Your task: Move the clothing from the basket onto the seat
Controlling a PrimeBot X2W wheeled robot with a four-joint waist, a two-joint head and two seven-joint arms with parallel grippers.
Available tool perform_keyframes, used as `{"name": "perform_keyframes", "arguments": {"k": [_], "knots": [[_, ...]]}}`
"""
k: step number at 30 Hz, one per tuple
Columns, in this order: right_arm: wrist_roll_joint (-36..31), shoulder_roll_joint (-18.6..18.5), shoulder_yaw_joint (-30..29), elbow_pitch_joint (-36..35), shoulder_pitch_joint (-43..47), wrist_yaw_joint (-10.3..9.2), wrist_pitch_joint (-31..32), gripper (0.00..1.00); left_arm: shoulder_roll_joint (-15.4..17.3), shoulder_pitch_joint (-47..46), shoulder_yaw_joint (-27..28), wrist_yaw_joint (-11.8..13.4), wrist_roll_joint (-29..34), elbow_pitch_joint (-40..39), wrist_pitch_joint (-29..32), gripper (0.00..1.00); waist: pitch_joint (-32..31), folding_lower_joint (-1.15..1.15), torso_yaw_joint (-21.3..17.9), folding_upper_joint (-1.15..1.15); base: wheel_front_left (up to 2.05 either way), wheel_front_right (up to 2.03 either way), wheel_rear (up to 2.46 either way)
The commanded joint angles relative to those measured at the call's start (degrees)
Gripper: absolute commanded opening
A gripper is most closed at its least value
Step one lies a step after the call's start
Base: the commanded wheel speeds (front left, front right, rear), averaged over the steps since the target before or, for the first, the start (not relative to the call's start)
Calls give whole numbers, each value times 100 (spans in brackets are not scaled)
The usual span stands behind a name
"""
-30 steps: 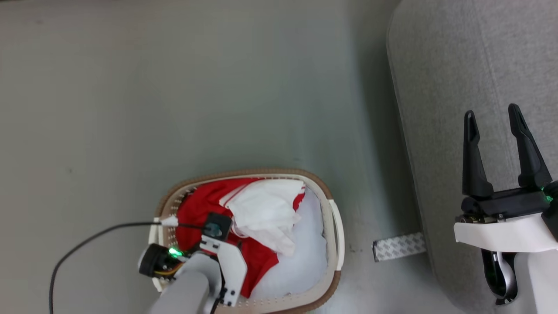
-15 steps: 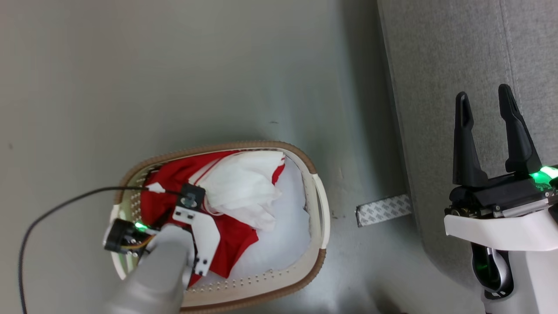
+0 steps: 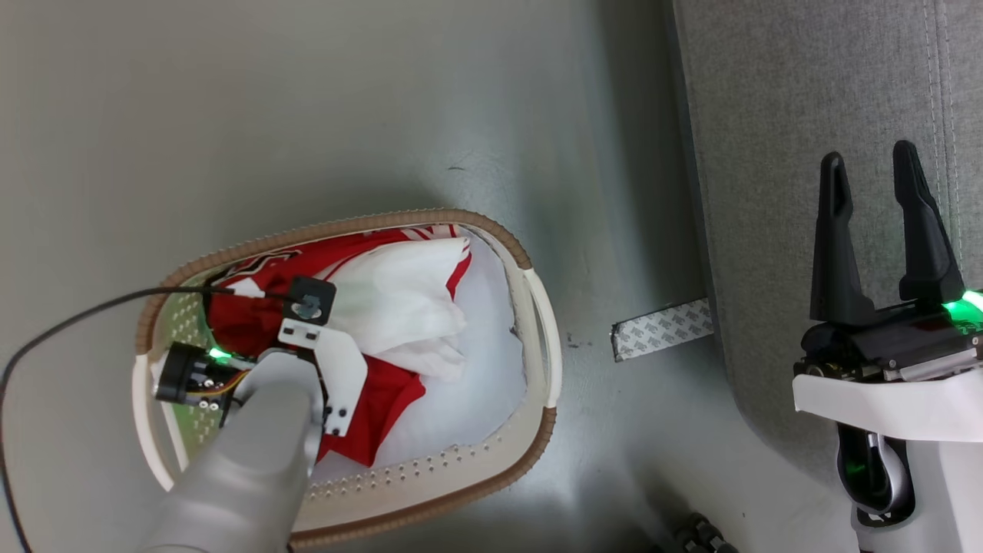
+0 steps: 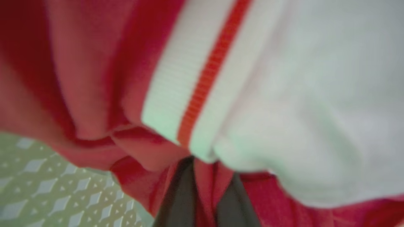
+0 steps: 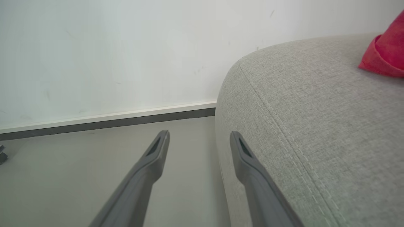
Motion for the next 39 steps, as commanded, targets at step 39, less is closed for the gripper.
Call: {"name": "perform_keyframes", "arguments": {"k": [39], "knots": [[-981, -20, -345, 1489, 2719, -15, -16, 100, -28, 2986, -57, 154, -2117, -3587, -713, 0, -5424, -1, 1110, 0, 0, 0, 0]]}}
